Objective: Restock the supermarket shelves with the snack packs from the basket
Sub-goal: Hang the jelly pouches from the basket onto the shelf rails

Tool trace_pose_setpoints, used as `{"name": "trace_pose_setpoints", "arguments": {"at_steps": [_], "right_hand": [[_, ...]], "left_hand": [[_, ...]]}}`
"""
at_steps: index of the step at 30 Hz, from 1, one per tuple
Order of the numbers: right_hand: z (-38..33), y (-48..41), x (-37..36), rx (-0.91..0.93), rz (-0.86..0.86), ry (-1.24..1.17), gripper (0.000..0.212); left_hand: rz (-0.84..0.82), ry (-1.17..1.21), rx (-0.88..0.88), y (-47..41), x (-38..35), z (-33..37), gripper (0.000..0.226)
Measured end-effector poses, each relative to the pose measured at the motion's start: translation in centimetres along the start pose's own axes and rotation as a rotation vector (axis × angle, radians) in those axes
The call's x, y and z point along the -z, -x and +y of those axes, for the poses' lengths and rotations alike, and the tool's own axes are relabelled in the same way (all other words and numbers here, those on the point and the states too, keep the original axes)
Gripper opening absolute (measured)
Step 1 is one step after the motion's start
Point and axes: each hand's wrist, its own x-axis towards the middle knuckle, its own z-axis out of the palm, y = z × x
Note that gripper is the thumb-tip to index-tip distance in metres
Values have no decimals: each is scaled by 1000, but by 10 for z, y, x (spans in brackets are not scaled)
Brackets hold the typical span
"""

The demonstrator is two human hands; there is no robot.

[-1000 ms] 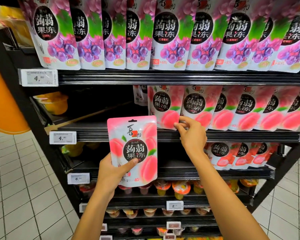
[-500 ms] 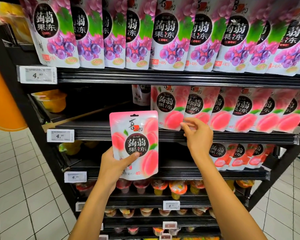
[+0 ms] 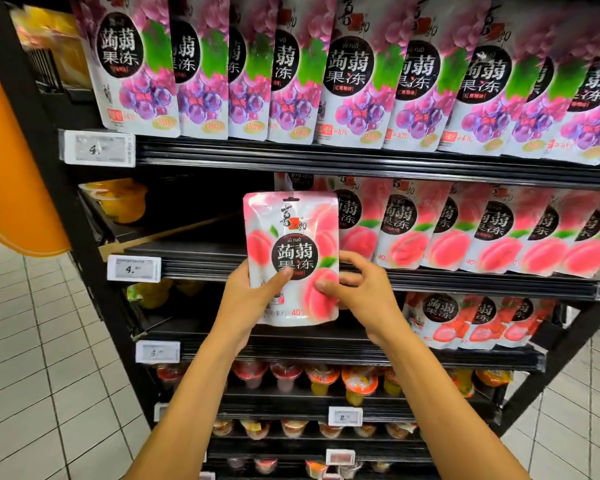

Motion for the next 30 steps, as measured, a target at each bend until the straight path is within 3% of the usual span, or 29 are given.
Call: {"name": "trace_pose_setpoints", "arguments": {"at_steps": [3, 6, 10, 13, 18, 21, 25, 30], "right_hand": [[-6, -10, -5, 25, 91, -21, 37], [-13, -24, -10, 44, 186, -25, 36], [-16, -45, -19, 110, 293, -23, 37], [-13, -57, -26, 175, 357, -3, 40], [5, -62, -28, 155, 318, 144, 42], [8, -57, -19, 193, 303, 305, 45], [10, -47, -12, 247, 332, 625, 30], [13, -45, -17, 167, 417, 757, 22]], "left_hand": [[102, -61, -66, -4, 0, 6, 53], [240, -267, -230, -1, -1, 5, 55], [153, -638, -411, 7, -12, -1, 49], [27, -778, -369, 4, -17, -5, 49], [27, -1100, -304, 0, -18, -21, 59], [32, -1171, -331, 1, -17, -28, 63], [43, -1203, -355, 1, -16, -33, 65], [30, -1231, -331, 1, -18, -37, 71]]}}
